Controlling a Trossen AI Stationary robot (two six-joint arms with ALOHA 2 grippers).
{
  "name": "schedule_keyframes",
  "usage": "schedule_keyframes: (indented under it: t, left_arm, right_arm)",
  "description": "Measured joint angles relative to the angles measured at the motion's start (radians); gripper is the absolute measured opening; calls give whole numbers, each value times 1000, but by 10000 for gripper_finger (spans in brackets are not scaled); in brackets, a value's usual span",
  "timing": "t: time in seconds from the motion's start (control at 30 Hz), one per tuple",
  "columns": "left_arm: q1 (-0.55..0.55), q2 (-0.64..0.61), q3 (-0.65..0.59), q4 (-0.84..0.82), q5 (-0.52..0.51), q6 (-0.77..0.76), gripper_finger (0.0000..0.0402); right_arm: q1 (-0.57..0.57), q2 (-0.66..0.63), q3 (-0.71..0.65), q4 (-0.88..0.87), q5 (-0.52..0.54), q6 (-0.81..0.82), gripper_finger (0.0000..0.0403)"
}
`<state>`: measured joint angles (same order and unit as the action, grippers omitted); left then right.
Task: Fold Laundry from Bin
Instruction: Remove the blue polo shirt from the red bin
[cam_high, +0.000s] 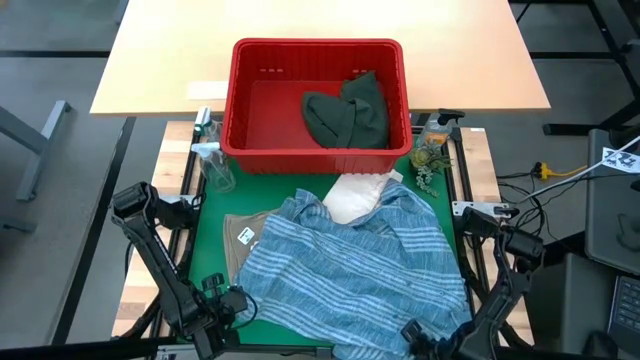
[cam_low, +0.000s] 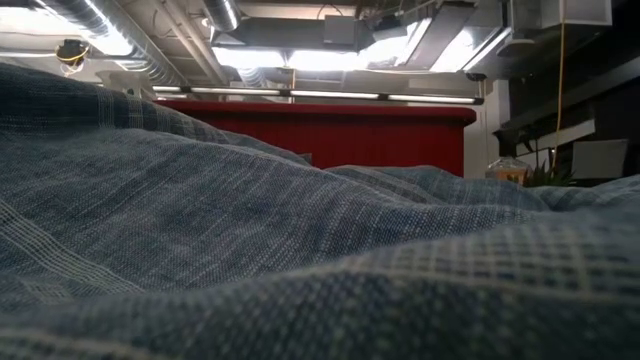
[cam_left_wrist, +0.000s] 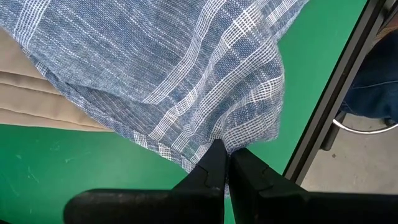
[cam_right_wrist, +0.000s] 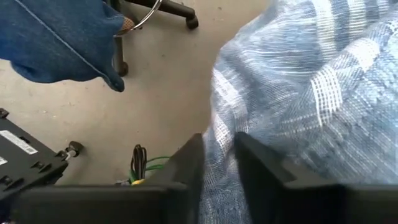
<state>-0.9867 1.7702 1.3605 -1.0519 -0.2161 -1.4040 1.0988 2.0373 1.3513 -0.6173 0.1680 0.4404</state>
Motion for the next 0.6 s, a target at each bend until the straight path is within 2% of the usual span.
schedule_keyframes:
  t: [0.13, 0.2, 0.37, 0.6]
  left_arm:
    - [0, 0, 0, -1, 0, -1, 0]
    - [0, 0, 0, -1, 1, -7, 0]
    - [2, -4, 10, -12, 33, -7, 0]
    - [4, -5, 111, -53, 15, 25, 0]
  right_arm:
    - [1, 2, 16, -11, -4, 32, 27]
    - [0, 3, 35, -32, -10, 74, 7]
    - [0, 11, 168, -180, -9, 180, 18]
    - [1, 6, 414, -366, -3, 263, 8]
